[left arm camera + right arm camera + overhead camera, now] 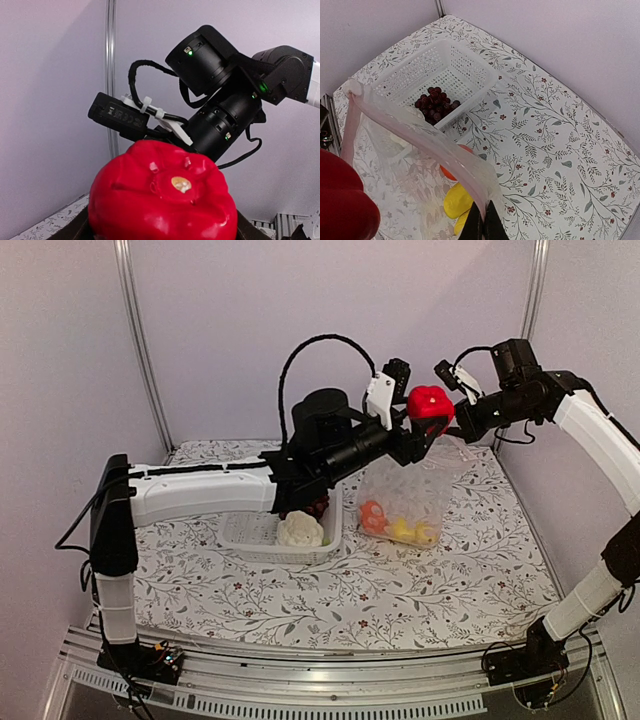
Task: Place the food in the zip-top bag and seal the zipper
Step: Place the fake vegetable in the zipper food storage bag.
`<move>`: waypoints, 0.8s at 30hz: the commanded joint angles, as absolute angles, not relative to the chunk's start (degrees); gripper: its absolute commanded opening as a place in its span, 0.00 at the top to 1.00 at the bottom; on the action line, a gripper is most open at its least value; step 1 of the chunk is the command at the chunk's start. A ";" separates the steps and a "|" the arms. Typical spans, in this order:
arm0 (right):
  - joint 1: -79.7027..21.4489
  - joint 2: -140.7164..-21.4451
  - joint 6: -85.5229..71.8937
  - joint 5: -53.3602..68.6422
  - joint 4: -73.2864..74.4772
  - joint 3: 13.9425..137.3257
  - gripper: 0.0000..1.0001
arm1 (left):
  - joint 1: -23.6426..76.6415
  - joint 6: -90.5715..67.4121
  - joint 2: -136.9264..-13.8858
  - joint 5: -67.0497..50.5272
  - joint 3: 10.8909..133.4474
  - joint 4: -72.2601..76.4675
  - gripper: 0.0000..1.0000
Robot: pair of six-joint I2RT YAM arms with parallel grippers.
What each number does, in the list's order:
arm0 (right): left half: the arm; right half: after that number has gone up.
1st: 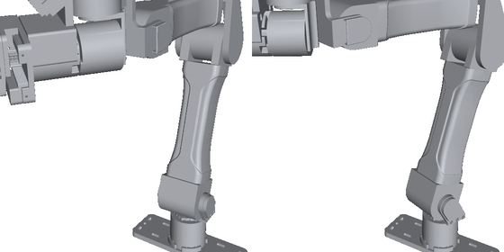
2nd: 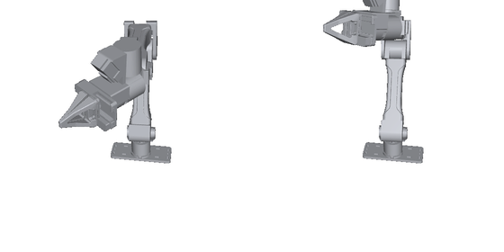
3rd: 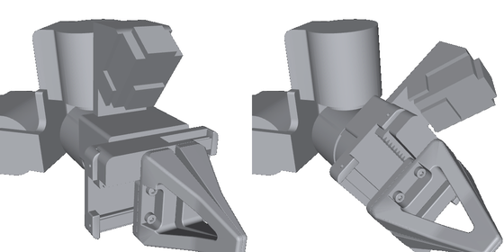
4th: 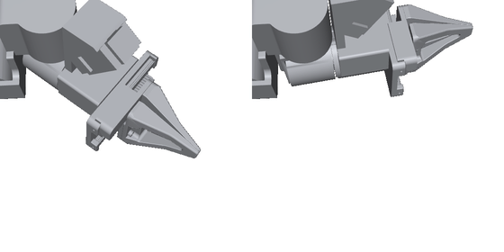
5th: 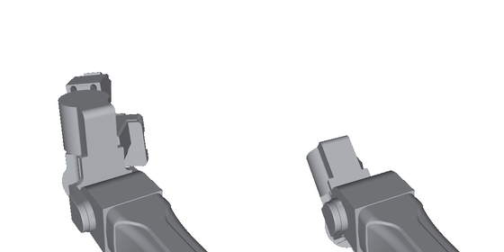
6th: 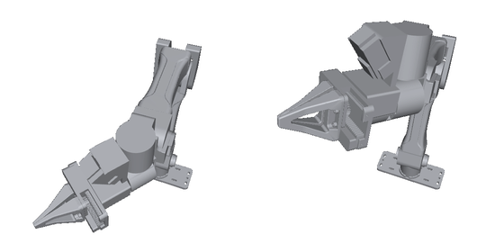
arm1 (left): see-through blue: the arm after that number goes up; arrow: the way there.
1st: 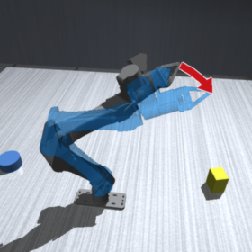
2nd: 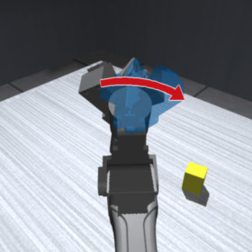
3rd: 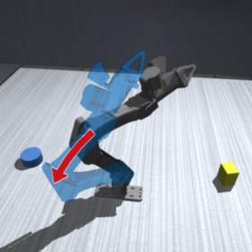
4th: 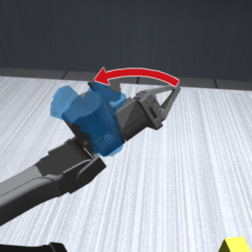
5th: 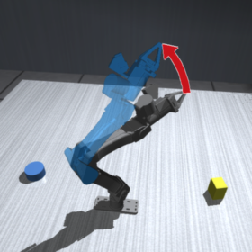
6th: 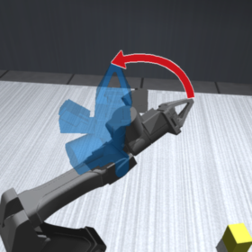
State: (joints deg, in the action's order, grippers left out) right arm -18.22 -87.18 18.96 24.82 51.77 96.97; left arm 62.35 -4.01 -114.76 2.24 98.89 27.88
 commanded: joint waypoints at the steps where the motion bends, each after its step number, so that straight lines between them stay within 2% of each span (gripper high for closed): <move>1: -18.63 -87.36 17.96 26.72 52.82 96.91 1.00 | 63.36 -0.95 -113.23 5.01 97.65 27.84 0.59; 11: -18.63 -87.45 17.40 28.13 52.98 96.24 1.00 | 64.41 2.64 -117.05 8.40 99.05 26.19 0.58; 24: -18.59 -86.84 17.23 27.26 52.56 95.31 1.00 | 64.72 3.66 -120.56 12.25 101.50 23.04 0.51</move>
State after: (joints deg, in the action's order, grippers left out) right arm -18.48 -87.18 17.74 26.76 52.80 95.92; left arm 63.96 2.98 -119.44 9.96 100.01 24.23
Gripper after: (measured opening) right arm 0.007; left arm 0.660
